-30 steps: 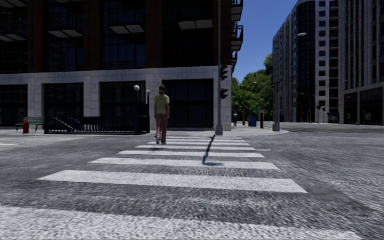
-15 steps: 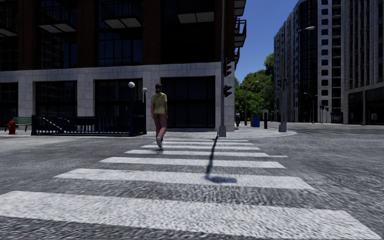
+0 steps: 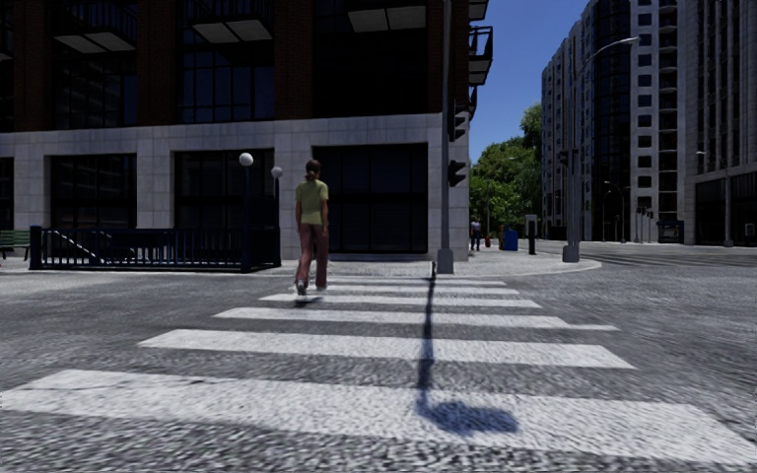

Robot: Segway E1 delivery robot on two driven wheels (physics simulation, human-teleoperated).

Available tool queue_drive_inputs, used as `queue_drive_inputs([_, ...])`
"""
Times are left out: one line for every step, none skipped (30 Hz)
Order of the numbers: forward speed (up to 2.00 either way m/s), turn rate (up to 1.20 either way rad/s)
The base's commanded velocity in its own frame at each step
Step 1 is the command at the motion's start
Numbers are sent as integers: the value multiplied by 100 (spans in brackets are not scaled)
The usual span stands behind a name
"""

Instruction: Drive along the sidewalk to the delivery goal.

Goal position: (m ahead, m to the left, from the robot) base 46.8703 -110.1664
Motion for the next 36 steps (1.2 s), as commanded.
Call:
queue_drive_inputs([178,0])
queue_drive_inputs([178,0])
queue_drive_inputs([178,0])
queue_drive_inputs([178,0])
queue_drive_inputs([178,0])
queue_drive_inputs([178,0])
queue_drive_inputs([178,0])
queue_drive_inputs([178,0])
queue_drive_inputs([178,0])
queue_drive_inputs([178,0])
queue_drive_inputs([178,0])
queue_drive_inputs([178,0])
queue_drive_inputs([178,0])
queue_drive_inputs([178,0])
queue_drive_inputs([178,0])
queue_drive_inputs([178,0])
queue_drive_inputs([178,0])
queue_drive_inputs([178,11])
queue_drive_inputs([178,44])
queue_drive_inputs([178,62])
queue_drive_inputs([178,67])
queue_drive_inputs([178,57])
queue_drive_inputs([178,3])
queue_drive_inputs([178,0])
queue_drive_inputs([178,0])
queue_drive_inputs([178,0])
queue_drive_inputs([178,0])
queue_drive_inputs([178,0])
queue_drive_inputs([178,0])
queue_drive_inputs([178,0])
queue_drive_inputs([178,0])
queue_drive_inputs([178,0])
queue_drive_inputs([178,0])
queue_drive_inputs([178,0])
queue_drive_inputs([178,0])
queue_drive_inputs([178,0])
